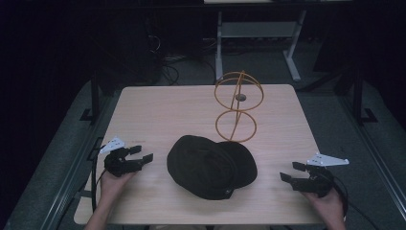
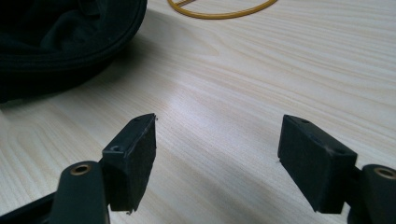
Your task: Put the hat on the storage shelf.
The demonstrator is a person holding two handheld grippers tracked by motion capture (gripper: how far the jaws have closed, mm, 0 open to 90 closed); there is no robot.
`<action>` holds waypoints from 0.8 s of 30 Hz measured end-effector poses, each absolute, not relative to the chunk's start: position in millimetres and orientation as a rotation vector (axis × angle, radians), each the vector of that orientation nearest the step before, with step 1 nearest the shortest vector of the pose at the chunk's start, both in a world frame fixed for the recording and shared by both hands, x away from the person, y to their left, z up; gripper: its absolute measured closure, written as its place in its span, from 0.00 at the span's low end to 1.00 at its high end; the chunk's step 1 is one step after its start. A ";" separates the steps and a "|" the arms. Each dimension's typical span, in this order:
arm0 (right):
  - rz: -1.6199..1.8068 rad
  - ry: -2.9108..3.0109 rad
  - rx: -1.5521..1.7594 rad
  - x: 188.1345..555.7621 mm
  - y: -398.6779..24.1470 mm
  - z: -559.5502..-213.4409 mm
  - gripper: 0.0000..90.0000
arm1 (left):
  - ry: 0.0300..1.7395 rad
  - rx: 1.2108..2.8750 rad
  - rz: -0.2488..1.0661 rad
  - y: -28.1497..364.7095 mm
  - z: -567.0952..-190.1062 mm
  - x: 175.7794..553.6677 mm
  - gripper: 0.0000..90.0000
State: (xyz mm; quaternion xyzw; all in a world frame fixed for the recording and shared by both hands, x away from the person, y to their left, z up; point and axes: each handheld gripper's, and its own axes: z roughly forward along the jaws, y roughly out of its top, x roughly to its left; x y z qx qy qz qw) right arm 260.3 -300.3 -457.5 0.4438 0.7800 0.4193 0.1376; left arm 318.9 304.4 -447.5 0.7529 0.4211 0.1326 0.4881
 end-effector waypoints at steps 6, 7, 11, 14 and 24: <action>1.218 2.260 1.272 261.7 -298.7 -457.2 0.31 | 1.022 1.836 0.335 304.5 -446.3 317.0 0.29; 1.217 2.264 1.267 261.9 -298.5 -457.2 0.31 | 1.023 1.839 0.339 304.5 -445.9 316.5 0.29; 1.219 2.267 1.256 260.8 -296.6 -456.1 0.31 | 1.023 1.853 0.354 303.8 -445.1 314.8 0.29; 1.229 2.270 1.242 257.2 -292.6 -453.6 0.31 | 1.018 1.858 0.372 302.5 -443.7 313.1 0.29; 1.237 2.297 1.172 254.4 -278.3 -448.0 0.30 | 0.996 1.862 0.448 299.3 -436.3 307.6 0.29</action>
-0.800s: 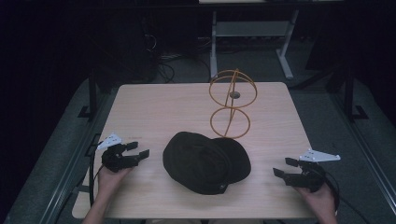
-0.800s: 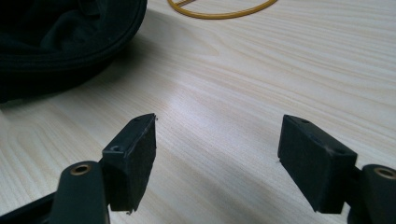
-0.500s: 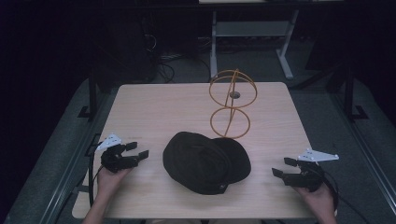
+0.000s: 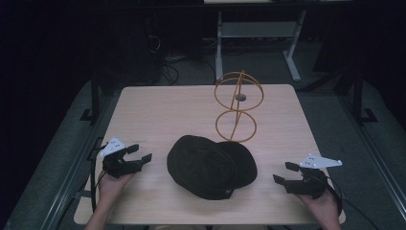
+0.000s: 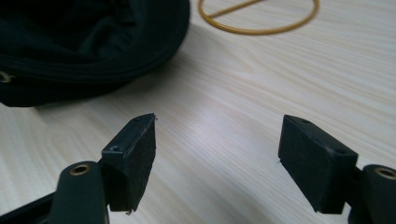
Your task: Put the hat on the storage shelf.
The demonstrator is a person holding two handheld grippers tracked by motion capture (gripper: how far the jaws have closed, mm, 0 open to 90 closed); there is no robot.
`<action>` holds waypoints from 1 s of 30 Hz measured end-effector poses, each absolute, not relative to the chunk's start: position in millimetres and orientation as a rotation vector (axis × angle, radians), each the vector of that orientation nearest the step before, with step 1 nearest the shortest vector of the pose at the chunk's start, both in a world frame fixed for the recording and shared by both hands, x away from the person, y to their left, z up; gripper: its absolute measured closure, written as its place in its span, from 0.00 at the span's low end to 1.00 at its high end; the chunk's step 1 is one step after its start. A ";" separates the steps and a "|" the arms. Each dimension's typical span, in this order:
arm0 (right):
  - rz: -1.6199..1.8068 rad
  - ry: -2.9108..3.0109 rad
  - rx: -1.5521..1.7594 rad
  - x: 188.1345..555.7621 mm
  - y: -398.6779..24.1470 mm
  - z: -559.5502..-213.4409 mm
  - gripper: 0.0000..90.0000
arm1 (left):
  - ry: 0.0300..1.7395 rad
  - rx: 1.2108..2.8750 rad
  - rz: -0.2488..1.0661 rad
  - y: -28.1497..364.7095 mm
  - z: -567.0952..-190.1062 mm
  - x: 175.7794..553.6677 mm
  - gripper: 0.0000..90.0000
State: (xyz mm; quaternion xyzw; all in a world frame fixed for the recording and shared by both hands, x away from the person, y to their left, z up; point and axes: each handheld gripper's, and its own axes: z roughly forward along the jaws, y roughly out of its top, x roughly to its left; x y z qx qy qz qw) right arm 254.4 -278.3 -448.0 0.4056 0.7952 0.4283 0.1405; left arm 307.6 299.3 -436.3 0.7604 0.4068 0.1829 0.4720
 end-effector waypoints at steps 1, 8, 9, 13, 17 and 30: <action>1.241 2.300 1.152 252.7 -274.8 -446.2 0.30 | 0.992 1.869 0.452 298.6 -435.6 307.1 0.29; 1.232 2.338 1.068 249.1 -257.3 -440.6 0.30 | 0.976 1.877 0.478 293.8 -433.5 305.2 0.30; 1.231 2.342 1.062 248.9 -255.7 -440.3 0.30 | 0.972 1.886 0.478 294.4 -433.4 305.2 0.30; 1.236 2.353 1.033 247.6 -250.4 -438.3 0.30 | 0.973 1.889 0.473 294.2 -433.7 305.5 0.29; 1.247 2.363 1.001 246.0 -242.2 -434.6 0.30 | 0.972 1.888 0.474 294.7 -433.4 305.6 0.29; 1.277 2.460 0.854 246.5 -208.5 -413.7 0.30 | 0.991 1.876 0.467 297.4 -433.6 305.3 0.29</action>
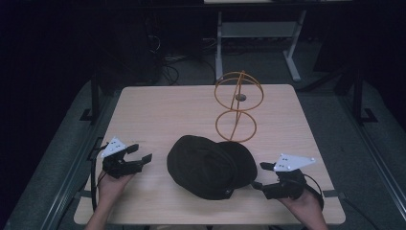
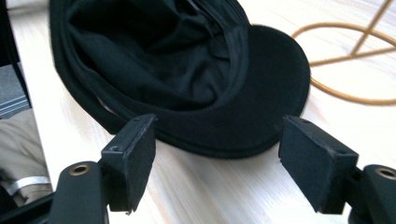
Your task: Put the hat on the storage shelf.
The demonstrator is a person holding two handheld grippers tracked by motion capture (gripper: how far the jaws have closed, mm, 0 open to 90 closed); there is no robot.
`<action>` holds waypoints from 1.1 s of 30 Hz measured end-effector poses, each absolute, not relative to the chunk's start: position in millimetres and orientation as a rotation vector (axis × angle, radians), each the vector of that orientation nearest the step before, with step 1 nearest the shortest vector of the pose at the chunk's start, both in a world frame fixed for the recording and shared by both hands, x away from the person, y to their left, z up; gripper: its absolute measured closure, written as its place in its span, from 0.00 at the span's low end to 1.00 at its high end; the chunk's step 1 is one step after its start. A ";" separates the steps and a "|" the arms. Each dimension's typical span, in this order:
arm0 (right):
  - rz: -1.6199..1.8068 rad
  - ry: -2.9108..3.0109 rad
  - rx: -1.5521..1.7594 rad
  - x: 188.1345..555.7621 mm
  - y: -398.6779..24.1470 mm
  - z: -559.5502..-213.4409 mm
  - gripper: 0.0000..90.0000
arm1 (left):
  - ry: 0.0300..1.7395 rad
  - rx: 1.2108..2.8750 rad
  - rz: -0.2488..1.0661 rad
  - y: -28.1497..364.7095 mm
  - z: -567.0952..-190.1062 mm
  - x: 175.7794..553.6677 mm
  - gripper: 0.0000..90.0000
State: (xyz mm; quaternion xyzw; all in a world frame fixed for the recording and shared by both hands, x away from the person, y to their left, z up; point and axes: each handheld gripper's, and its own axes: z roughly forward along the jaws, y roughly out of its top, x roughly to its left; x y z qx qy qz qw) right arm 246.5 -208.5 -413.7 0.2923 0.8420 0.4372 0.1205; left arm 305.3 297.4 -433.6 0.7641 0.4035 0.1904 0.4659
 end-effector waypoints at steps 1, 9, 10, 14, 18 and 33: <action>1.277 2.460 0.854 246.5 -208.5 -413.7 0.30 | 0.991 1.876 0.467 297.4 -433.6 305.3 0.29; 1.298 2.503 0.766 243.6 -183.2 -396.0 0.31 | 0.980 1.878 0.464 295.6 -433.4 304.6 0.29; 1.302 2.508 0.746 243.6 -179.0 -394.7 0.31 | 0.980 1.876 0.460 295.8 -433.4 304.6 0.29; 1.309 2.533 0.704 243.9 -166.9 -392.7 0.31 | 0.982 1.870 0.457 296.3 -433.3 304.6 0.29; 1.311 2.561 0.680 243.6 -157.2 -392.7 0.33 | 0.984 1.870 0.456 296.6 -433.4 304.9 0.29; 1.322 2.638 0.560 242.2 -123.6 -388.3 0.40 | 0.987 1.866 0.452 296.0 -433.5 305.2 0.29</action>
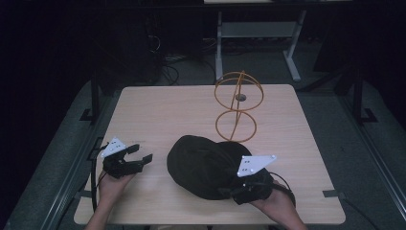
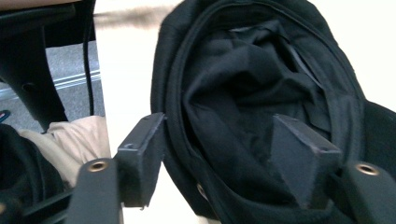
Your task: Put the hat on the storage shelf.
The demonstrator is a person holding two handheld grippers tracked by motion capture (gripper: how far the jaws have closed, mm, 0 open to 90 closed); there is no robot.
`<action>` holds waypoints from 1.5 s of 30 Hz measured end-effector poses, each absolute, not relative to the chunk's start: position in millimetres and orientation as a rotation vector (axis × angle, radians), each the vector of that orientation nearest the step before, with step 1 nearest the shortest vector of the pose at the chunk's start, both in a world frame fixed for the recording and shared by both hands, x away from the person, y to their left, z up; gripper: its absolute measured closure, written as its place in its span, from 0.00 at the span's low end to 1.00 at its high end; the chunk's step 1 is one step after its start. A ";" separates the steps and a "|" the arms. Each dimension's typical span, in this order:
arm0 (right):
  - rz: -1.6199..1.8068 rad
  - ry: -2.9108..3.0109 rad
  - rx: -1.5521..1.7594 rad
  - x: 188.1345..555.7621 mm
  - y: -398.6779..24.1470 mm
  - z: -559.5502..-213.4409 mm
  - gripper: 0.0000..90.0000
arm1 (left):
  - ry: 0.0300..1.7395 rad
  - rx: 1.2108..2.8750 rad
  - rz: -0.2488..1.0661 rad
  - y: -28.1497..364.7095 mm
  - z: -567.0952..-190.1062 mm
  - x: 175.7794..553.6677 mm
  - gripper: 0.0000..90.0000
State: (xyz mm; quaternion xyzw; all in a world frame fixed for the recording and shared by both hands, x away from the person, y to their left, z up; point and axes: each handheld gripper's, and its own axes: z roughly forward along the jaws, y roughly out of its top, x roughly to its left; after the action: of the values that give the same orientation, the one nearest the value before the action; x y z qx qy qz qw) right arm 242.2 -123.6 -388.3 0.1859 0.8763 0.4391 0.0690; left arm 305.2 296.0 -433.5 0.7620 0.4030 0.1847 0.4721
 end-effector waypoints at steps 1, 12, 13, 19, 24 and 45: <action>1.322 2.642 0.555 241.7 -120.3 -387.8 0.42 | 0.986 1.867 0.452 295.9 -433.6 305.2 0.29; 1.319 2.679 0.455 243.1 -95.3 -384.7 0.49 | 0.985 1.870 0.449 295.3 -433.8 305.6 0.29; 1.305 2.687 0.449 244.5 -90.5 -385.9 0.51 | 0.982 1.875 0.451 295.1 -434.0 305.7 0.29; 1.255 2.737 0.431 248.6 -74.2 -393.6 0.53 | 0.983 1.876 0.449 295.0 -434.4 305.9 0.29; 1.226 2.766 0.435 251.9 -64.6 -398.7 0.55 | 0.981 1.877 0.448 294.6 -434.5 306.1 0.29; 1.116 2.854 0.304 249.2 -54.7 -408.0 0.92 | 0.968 1.881 0.448 292.7 -434.7 305.9 0.29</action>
State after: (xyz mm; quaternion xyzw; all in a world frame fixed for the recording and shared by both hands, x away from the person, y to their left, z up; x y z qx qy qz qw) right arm 249.2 -54.7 -408.0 0.0986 0.9264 0.3622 0.0309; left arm 305.9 292.7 -434.7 0.7677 0.3951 0.1828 0.4703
